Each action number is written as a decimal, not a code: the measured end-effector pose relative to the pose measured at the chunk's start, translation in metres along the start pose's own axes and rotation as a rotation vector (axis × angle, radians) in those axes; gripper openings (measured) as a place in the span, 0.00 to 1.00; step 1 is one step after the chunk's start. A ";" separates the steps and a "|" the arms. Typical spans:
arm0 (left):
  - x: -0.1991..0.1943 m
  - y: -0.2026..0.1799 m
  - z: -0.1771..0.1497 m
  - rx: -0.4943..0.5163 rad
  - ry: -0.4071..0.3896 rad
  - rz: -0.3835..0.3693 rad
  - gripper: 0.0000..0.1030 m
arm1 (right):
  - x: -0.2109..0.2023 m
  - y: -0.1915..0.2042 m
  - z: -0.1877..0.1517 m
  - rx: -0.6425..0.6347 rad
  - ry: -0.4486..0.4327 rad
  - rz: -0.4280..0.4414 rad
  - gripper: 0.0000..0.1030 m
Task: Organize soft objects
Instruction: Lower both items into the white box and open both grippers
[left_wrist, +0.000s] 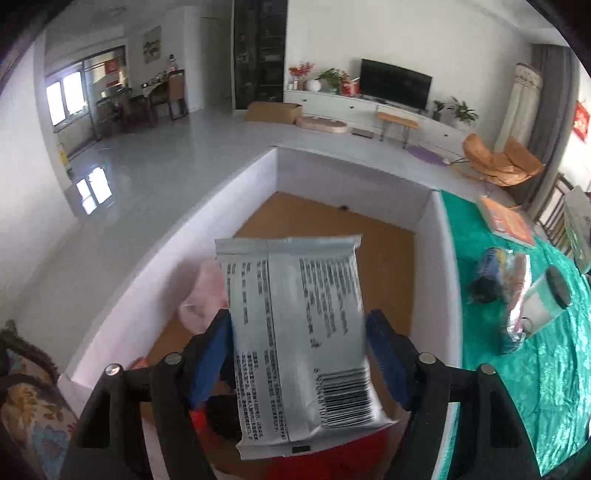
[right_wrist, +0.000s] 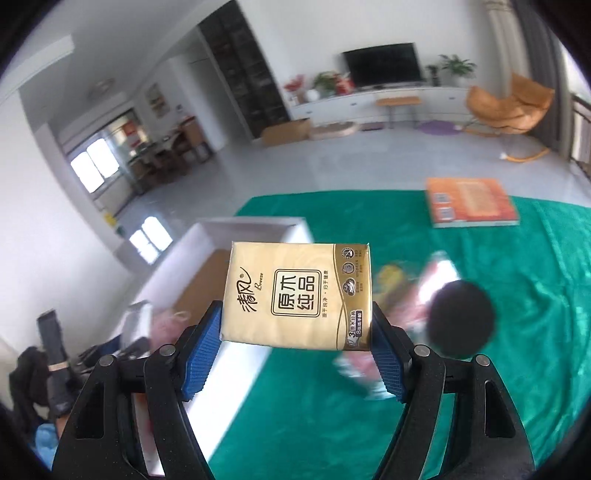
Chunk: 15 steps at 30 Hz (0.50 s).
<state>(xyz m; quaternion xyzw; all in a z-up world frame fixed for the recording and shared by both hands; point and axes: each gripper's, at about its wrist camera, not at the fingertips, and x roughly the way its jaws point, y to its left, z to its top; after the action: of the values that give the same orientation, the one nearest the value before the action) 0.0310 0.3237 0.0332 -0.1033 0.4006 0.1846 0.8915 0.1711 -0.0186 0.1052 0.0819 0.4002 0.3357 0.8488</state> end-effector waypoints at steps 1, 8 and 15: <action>0.002 0.006 -0.003 -0.010 0.008 0.030 0.89 | 0.016 0.015 -0.004 0.017 0.037 0.079 0.78; -0.012 0.002 -0.010 -0.042 -0.061 -0.027 0.89 | 0.039 0.024 -0.025 0.007 0.106 0.181 0.78; -0.032 -0.124 -0.032 0.115 -0.047 -0.376 0.89 | -0.005 -0.123 -0.114 0.027 0.019 -0.443 0.80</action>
<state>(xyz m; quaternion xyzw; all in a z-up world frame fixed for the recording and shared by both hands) 0.0406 0.1926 0.0406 -0.1210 0.3632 -0.0061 0.9238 0.1473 -0.1304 -0.0185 0.0000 0.4209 0.1365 0.8968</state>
